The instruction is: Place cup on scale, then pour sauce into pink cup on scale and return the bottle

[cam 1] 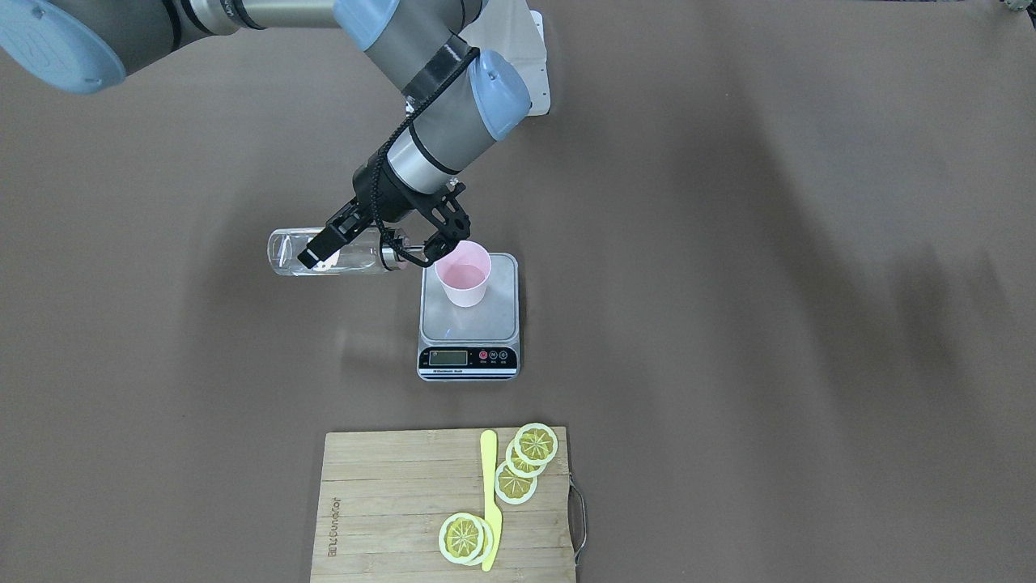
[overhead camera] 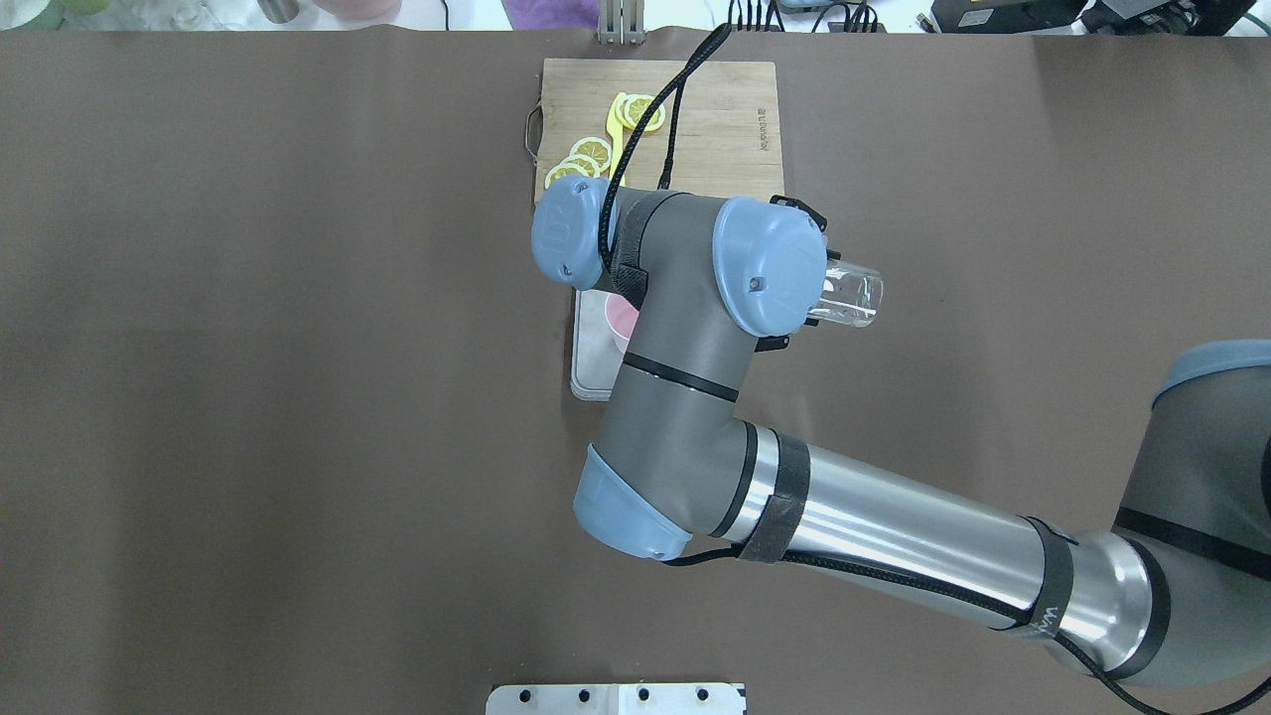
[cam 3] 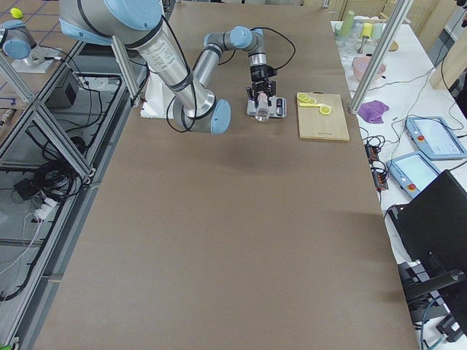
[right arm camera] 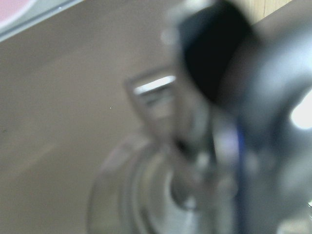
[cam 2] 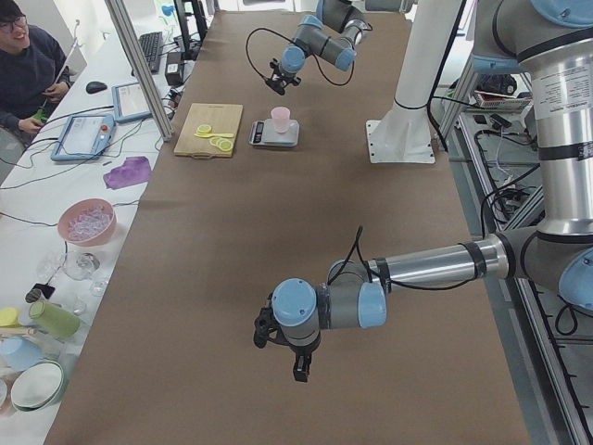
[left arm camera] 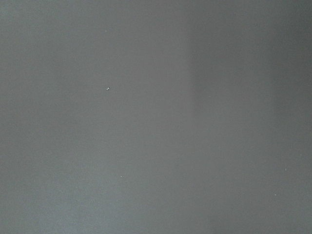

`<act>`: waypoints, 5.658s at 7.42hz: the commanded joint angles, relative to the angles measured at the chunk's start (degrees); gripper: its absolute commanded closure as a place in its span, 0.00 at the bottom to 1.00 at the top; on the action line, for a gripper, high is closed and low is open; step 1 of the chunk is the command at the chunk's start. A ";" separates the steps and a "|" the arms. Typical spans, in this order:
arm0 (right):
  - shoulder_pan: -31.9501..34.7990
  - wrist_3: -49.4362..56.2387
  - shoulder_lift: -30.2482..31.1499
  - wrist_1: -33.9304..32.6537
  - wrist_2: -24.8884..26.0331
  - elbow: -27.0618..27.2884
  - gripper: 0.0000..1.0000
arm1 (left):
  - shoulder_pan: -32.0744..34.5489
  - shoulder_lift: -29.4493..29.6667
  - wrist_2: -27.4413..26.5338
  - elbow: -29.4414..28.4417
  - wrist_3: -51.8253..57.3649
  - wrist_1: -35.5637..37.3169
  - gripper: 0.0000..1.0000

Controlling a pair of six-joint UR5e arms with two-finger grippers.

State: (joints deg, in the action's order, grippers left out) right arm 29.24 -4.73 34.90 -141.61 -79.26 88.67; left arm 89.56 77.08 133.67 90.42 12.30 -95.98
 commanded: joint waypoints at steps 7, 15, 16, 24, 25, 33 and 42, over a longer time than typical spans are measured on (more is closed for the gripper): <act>-1.56 -0.37 -0.80 -3.41 0.87 -0.78 1.00 | 0.00 0.00 -0.08 -0.16 0.00 0.00 0.02; -1.56 -3.18 -3.87 -5.61 0.95 -6.48 1.00 | 0.00 0.00 -0.08 -0.25 0.00 0.09 0.02; -1.56 -4.14 -4.65 -5.70 0.95 -7.79 1.00 | 0.00 0.00 -0.08 -0.25 0.00 0.09 0.02; -2.35 -7.84 -7.74 -11.14 0.86 -10.79 1.00 | 0.09 0.00 0.01 -0.60 0.09 0.00 0.02; -2.44 -8.10 -8.35 -11.41 0.86 -11.93 1.00 | 0.09 0.00 0.01 -0.60 0.09 0.00 0.02; -3.40 -10.90 -11.87 -12.03 0.86 -18.34 1.00 | 0.09 0.00 0.01 -0.51 0.09 0.00 0.02; -4.28 -11.53 -12.31 -15.63 0.86 -18.97 1.00 | 0.18 -0.09 0.01 -0.60 0.18 0.00 0.02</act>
State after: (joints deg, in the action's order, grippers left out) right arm 25.02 -16.26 22.63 -156.92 -78.40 69.85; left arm 89.72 77.01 133.68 89.83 12.45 -95.97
